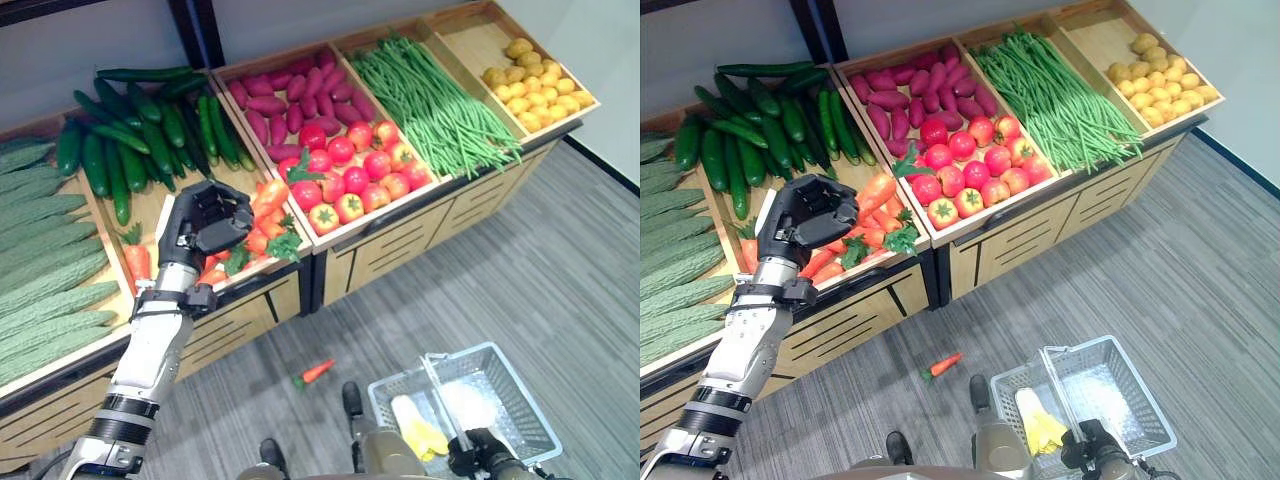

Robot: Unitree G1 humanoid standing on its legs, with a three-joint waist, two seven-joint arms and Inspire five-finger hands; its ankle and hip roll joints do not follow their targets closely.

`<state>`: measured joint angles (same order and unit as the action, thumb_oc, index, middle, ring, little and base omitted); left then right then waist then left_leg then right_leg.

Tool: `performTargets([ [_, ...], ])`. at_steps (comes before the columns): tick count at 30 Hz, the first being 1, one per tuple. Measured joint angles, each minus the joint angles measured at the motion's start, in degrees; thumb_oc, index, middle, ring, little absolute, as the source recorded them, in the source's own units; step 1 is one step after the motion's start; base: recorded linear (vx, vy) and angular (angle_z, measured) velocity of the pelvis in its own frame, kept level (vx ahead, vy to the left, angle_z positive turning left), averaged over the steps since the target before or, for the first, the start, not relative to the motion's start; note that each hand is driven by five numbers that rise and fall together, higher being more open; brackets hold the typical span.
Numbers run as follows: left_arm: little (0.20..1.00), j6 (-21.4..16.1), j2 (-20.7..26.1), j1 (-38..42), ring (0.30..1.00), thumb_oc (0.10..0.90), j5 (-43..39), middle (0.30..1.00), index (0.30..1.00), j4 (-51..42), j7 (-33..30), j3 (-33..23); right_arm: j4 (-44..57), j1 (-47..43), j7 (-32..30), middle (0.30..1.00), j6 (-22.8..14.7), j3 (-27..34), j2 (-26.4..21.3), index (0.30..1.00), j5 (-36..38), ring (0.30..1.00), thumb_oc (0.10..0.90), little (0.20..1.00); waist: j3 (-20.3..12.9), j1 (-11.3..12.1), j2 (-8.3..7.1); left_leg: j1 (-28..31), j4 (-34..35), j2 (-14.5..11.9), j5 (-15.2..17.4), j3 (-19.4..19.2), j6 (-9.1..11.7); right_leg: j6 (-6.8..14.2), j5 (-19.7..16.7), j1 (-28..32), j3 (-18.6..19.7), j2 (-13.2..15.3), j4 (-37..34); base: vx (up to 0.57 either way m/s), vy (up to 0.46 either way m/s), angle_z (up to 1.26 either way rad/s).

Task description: Get the vegetables into the basket

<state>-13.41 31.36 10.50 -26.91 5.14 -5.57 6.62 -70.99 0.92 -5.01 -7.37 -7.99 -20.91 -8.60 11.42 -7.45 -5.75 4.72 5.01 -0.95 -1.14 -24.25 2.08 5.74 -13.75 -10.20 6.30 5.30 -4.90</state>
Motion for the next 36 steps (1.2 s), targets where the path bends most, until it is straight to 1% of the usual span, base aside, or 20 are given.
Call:
performTargets([
  [2, 0.3, -0.04, -0.02, 0.3, 0.3, 0.4, -0.09, 0.3, 0.3, 0.02, -0.11, 0.85, 0.19, 0.0, -0.05, 0.3, -0.58, 1.2, 0.31, 0.3, 0.0, 0.3, 0.4, 0.3, 0.37, -1.48, -1.64, -1.16, 0.01, 2.52, 0.68, -1.11, -1.64, 2.14, -1.39, -2.02, 2.98, 1.28, 0.02, -0.21, 0.166, -0.55],
  [3, 0.3, -0.04, 0.24, 0.99, 0.3, 0.4, -0.09, 0.3, 0.3, 0.02, -0.01, 0.99, 0.69, -0.3, -0.16, 0.3, -0.65, 1.64, 0.63, 0.3, 0.04, 0.3, 0.4, 0.3, 0.68, -1.96, -2.8, -2.5, -0.25, 4.12, 0.64, -2.9, -2.79, 4.17, -2.48, -3.99, 4.48, 2.35, 0.01, -0.21, 0.117, -0.63],
  [4, 0.3, -0.05, 1.35, 2.15, 0.3, 0.4, -0.08, 0.3, 0.3, 0.13, 0.17, 0.99, 0.82, -1.34, -0.29, 0.3, -0.63, 1.64, 1.47, 0.3, 0.13, 0.3, 0.4, 0.3, 1.69, -3.26, -4.04, -4.18, -1.88, 4.42, 1.12, -4.11, -4.09, 5.55, -0.85, -5.59, 4.13, 4.35, 0.05, -0.14, 0.095, -0.62],
  [5, 0.3, 0.21, 1.01, 2.36, 0.3, 0.4, -0.1, 0.3, 0.3, 0.58, 0.62, 1.05, 0.47, -2.51, -0.33, 0.3, -0.28, 1.72, 1.79, 0.3, 0.24, 0.3, 0.4, 0.3, 1.99, -3.23, -3.03, -4.86, -1.52, 3.18, 0.28, -6.14, -4.81, 4.24, 2.14, -7.57, -1.41, 4.06, 2.54, -0.19, 0.124, -0.71],
  [6, 0.3, 0.25, 0.44, 2.4, 0.3, 0.4, -0.16, 0.3, 0.3, 0.74, 0.69, 1.32, -0.24, -2.92, -0.45, 0.3, 0.41, 1.69, 2.36, 0.3, 0.5, 0.3, 0.4, 0.3, 2.57, -1.88, -1.3, -5.53, -1.86, 0.33, 0.25, -7.64, -4.79, 1.88, 4.13, -9.13, -8.02, 2.74, 8.78, -0.11, 0.085, -0.83],
  [7, 0.3, 0.28, 0.55, 2.41, 0.3, 0.4, -0.19, 0.3, 0.3, 0.8, 0.67, 2.13, -0.86, -2.8, -0.23, 0.3, 0.65, 2.03, 2.47, 0.3, 0.54, 0.3, 0.4, 0.3, 3.1, -0.65, -0.01, -5.32, -1.85, -1.78, 0.02, -8.62, -4.72, 0.79, 6.4, -8.64, -13.82, 2.59, 15.18, -0.07, 0.158, -0.98],
  [8, 0.3, 0.58, 0.93, 2.31, 0.3, 0.4, -0.22, 0.3, 0.3, 0.78, 0.87, 2.27, -0.93, -1.81, 0.0, 0.3, 0.7, 2.0, 2.2, 0.3, 0.37, 0.3, 0.4, 0.3, 3.48, 1.19, 0.67, -4.43, -2.02, -3.32, 0.17, -9.97, -4.79, 2.37, 10.92, -5.09, -14.67, 3.28, 22.6, -0.03, 0.13, -0.65],
  [10, 0.3, 0.6, 1.06, 2.2, 0.3, 0.4, -0.83, 0.3, 0.3, 0.44, 0.77, 2.12, -0.99, -0.79, 0.02, 0.3, 0.86, 1.8, 1.81, 0.3, 0.16, 0.3, 0.4, 0.3, 3.29, 2.41, 0.39, -2.95, -1.87, -3.29, 0.17, -11.09, -4.57, 2.99, 15.65, -0.31, -14.61, 4.78, 26.48, 0.0, 0.044, -0.47],
  [13, 0.3, 0.59, 1.72, 1.71, 0.3, 0.4, -1.51, 0.3, 0.3, -0.34, 0.95, 0.59, -0.48, -1.44, 0.06, 0.3, 0.85, 0.76, 0.77, 0.3, 0.12, 0.3, 0.4, 0.3, 2.75, 3.65, 1.01, -2.55, -1.23, -2.34, -0.78, -12.35, -3.26, 2.73, 15.91, 5.33, -14.52, 4.26, 15.14, 0.04, -0.09, -0.51],
  [15, 0.3, 0.58, 0.18, 0.51, 0.3, 0.4, -2.45, 0.3, 0.3, -0.86, 1.6, 0.1, -0.46, -1.47, 0.02, 0.3, 1.37, -0.64, 0.31, 0.3, -0.07, 0.3, 0.4, 0.3, 1.11, 3.78, 1.49, -2.1, -1.05, -3.05, -1.17, -13.1, -2.51, 0.4, 13.43, 8.79, -13.72, 2.67, 6.48, 0.12, -0.123, -0.6],
  [20, 0.3, 0.57, -1.11, 0.69, 0.3, 0.4, -3.61, 0.3, 0.3, -1.21, 3.03, 2.96, -0.25, 0.39, -0.16, 0.3, 1.4, -0.86, -0.11, 0.3, 0.0, 0.3, 0.4, 0.3, -1.13, 0.34, 1.68, -1.75, -1.52, -5.04, -2.18, -12.54, -1.06, -0.85, 12.42, 9.35, -12.69, 0.75, 4.71, 0.05, -0.168, -0.19],
  [24, 0.3, 0.6, -2.32, 0.66, 0.3, 0.4, -5.04, 0.3, 0.3, -0.81, 2.97, 4.03, 0.18, 1.25, -0.33, 0.3, 0.28, -0.76, -0.34, 0.3, 0.01, 0.3, 0.4, 0.3, -1.91, -0.16, 2.53, -1.73, -1.82, -5.65, -2.37, -12.68, -0.8, -1.33, 11.32, 9.57, -11.54, 0.06, 3.42, 0.0, -0.189, -0.16],
  [26, 0.3, 0.59, -3.53, 0.69, 0.3, 0.4, -5.96, 0.3, 0.3, -0.68, 2.96, 4.89, 0.48, 1.29, -0.44, 0.3, 0.07, -0.04, -0.36, 0.3, 0.12, 0.3, 0.4, 0.3, -2.64, -0.07, 3.76, -1.7, -2.12, -6.19, -2.66, -12.73, -0.43, -1.6, 10.22, 10.17, -11.0, -0.44, 1.59, -0.03, -0.189, -0.11],
  [29, 0.3, 0.52, -6.03, 0.82, 0.3, 0.4, -8.32, 0.3, 0.3, 0.0, 2.73, 5.21, 0.48, 1.45, -0.64, 0.3, 0.12, 0.67, -1.32, 0.3, 0.57, 0.3, 0.4, 0.3, -2.64, 0.21, 5.05, -3.16, -5.82, -7.82, -3.02, -11.56, 0.07, -2.16, 11.81, 8.8, -11.1, -0.88, 4.21, -0.07, -0.246, -0.02],
  [30, 0.3, 0.53, -6.48, 0.8, 0.3, 0.4, -9.28, 0.3, 0.3, 0.25, 2.61, 5.47, 0.38, 1.44, -0.75, 0.3, 0.12, 1.05, -1.3, 0.3, 0.67, 0.3, 0.4, 0.3, -2.53, 0.71, 4.86, -4.31, -8.6, -8.52, -3.11, -10.11, 0.21, -2.71, 12.56, 7.81, -10.59, -0.97, 5.78, -0.1, -0.146, -0.23],
  [31, 0.3, 0.52, -6.48, 0.76, 0.3, 0.4, -9.7, 0.3, 0.3, 0.3, 2.45, 5.77, -0.48, 1.05, -0.86, 0.3, -0.21, 1.05, -1.54, 0.3, 0.67, 0.3, 0.4, 0.3, -2.38, 1.66, 4.58, -6.26, -12.51, -9.66, -3.99, -5.82, 1.48, -3.87, 12.27, 6.31, -9.43, -1.42, 7.83, -0.1, -0.068, -0.58],
  [33, 0.3, 0.54, -6.34, 0.55, 0.3, 0.4, -10.16, 0.3, 0.3, 0.23, 2.19, 5.69, -3.8, -1.45, -1.01, 0.3, -0.42, 0.97, -2.1, 0.3, 0.67, 0.3, 0.4, 0.3, -1.62, 2.42, 3.84, -9.32, -16.42, -10.58, -3.98, 5.59, 3.51, -5.2, 11.46, 4.96, -5.96, -2.48, 8.96, 0.01, 0.03, -0.73],
  [34, 0.3, 0.52, -6.45, 0.21, 0.3, 0.4, -10.14, 0.3, 0.3, -0.31, 2.25, 5.68, -5.08, -2.73, -1.08, 0.3, -0.4, 0.86, -2.57, 0.3, 0.67, 0.3, 0.4, 0.3, -1.43, 2.95, 3.41, -9.23, -12.69, -5.62, -0.3, 20.48, 5.1, -5.56, 10.91, 4.4, -2.96, -2.54, 8.29, 0.04, 0.046, -1.14],
  [35, 0.3, 0.36, -6.46, -0.02, 0.3, 0.4, -10.13, 0.3, 0.3, -0.66, 2.25, 5.6, -6.48, -4.64, -1.22, 0.3, -0.33, 0.9, -3.28, 0.3, 0.68, 0.3, 0.4, 0.3, -1.25, 4.46, 3.22, -8.76, -5.85, -1.51, 1.03, 32.13, 4.34, -4.25, 9.44, 3.54, 1.4, -2.94, 6.13, 0.07, 0.108, -1.35],
  [36, 0.3, 0.37, -6.43, -0.02, 0.3, 0.4, -10.13, 0.3, 0.3, -0.55, 2.2, 5.45, -6.89, -5.59, -1.25, 0.3, 0.1, 0.95, -3.48, 0.3, 0.69, 0.3, 0.4, 0.3, -1.2, 5.16, 3.33, -8.98, -3.46, -0.86, 0.73, 33.9, 3.99, -4.21, 8.55, 3.28, 2.86, -3.48, 4.7, 0.05, 0.134, -1.39],
])
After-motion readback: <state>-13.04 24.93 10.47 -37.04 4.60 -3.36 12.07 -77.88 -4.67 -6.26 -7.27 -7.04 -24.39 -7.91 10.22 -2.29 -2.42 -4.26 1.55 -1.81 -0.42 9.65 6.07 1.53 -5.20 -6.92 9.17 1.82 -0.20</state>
